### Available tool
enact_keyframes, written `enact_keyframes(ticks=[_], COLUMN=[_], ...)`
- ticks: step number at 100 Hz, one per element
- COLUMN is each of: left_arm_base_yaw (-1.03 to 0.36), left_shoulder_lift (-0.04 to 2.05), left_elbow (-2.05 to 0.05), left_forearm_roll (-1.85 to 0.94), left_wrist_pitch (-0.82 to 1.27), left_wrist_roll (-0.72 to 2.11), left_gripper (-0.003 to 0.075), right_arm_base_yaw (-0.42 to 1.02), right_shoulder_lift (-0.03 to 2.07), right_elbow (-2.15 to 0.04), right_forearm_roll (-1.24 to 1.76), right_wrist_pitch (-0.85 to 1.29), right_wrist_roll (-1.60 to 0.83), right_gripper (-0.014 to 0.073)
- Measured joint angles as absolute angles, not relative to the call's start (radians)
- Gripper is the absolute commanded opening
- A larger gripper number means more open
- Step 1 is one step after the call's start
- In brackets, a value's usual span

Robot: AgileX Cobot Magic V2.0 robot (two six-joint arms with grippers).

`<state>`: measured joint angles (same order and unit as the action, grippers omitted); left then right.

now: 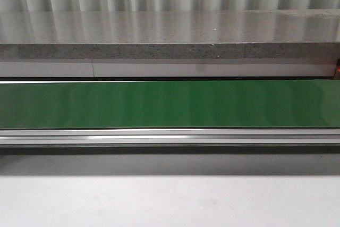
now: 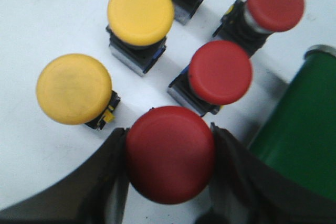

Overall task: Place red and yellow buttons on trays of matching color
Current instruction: 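Carry the red button onto the green belt with the left gripper and release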

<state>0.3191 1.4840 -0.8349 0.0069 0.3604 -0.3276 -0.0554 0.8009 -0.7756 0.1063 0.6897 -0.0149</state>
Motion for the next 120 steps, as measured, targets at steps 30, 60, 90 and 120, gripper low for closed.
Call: enact_keyframes(ticks=[30, 60, 90, 120], left_arm_base_yaw=[0.287, 0.112, 0.063, 0.059], left_shoulder_lift=[1.249, 1.219, 1.324, 1.390], left_elbow=[-0.835, -0.835, -0.835, -0.840], left_forearm_roll=[0.007, 0.007, 0.007, -0.007], left_wrist_pitch=[0.384, 0.394, 0.401, 0.420], left_wrist_roll=[-0.328, -0.328, -0.328, -0.328], left_gripper=[-0.0020, -0.0020, -0.0020, 0.0084], right_arm_base_yaw=[-0.055, -0.055, -0.055, -0.055], right_shoulder_lift=[0.801, 0.801, 0.801, 0.801], right_elbow=[-0.776, -0.776, -0.776, -0.776], right_forearm_roll=[0.106, 0.106, 0.106, 0.106], right_wrist_pitch=[0.690, 0.690, 0.690, 0.690], right_wrist_roll=[-0.015, -0.015, -0.015, -0.015], right_gripper=[-0.0067, -0.0067, -0.0067, -0.0067])
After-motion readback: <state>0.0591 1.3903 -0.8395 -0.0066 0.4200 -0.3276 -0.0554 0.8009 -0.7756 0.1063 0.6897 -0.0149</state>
